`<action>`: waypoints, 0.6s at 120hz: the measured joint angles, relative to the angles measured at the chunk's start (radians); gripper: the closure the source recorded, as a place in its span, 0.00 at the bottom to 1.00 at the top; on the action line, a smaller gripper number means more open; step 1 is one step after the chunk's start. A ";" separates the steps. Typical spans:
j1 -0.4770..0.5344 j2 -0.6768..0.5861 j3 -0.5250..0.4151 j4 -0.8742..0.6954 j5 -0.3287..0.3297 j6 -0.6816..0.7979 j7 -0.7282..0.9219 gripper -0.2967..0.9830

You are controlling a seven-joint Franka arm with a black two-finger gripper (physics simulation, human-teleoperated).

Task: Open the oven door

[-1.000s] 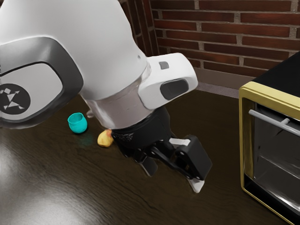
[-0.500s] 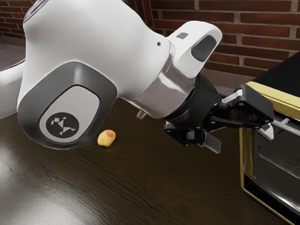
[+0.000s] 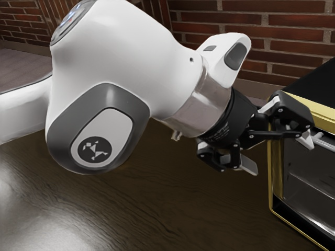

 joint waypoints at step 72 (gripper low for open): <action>0.064 -0.176 -0.130 -0.296 0.073 0.235 -0.381 0.23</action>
